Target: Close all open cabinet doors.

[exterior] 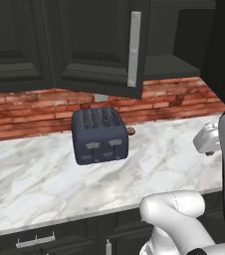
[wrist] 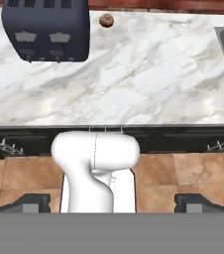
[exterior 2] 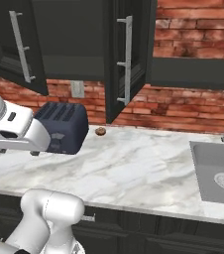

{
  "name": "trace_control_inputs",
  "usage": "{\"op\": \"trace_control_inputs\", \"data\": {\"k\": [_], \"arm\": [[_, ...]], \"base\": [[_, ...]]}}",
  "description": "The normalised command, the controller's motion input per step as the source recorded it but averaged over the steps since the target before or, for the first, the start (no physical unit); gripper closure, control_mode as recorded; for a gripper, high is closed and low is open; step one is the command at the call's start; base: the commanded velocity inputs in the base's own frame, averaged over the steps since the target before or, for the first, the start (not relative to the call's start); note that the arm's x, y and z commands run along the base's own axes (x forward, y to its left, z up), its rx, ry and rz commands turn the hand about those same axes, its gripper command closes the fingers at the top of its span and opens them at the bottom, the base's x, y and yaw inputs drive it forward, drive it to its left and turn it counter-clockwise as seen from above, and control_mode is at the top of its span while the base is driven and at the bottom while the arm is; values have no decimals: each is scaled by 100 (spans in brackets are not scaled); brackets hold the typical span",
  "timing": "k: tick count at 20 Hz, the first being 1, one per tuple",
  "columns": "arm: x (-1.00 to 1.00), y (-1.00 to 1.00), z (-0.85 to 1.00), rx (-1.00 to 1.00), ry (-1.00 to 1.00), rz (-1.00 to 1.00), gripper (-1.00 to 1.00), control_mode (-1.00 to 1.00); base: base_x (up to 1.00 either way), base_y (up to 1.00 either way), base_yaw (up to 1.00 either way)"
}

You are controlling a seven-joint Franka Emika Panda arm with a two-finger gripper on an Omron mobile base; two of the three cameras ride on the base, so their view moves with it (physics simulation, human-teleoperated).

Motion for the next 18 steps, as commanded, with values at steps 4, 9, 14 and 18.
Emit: {"op": "trace_control_inputs", "data": {"k": [4, 9, 14, 18], "arm": [[0, 0, 0, 0, 0, 0, -100, 100], [0, 0, 0, 0, 0, 0, -100, 100], [-29, -18, 0, 1, -11, 3, -100, -100], [-34, -62, 0, 3, -25, 3, -100, -100]], "base": [[49, -2, 0], [48, 0, 0], [3, -1, 0], [0, 0, 0]]}}
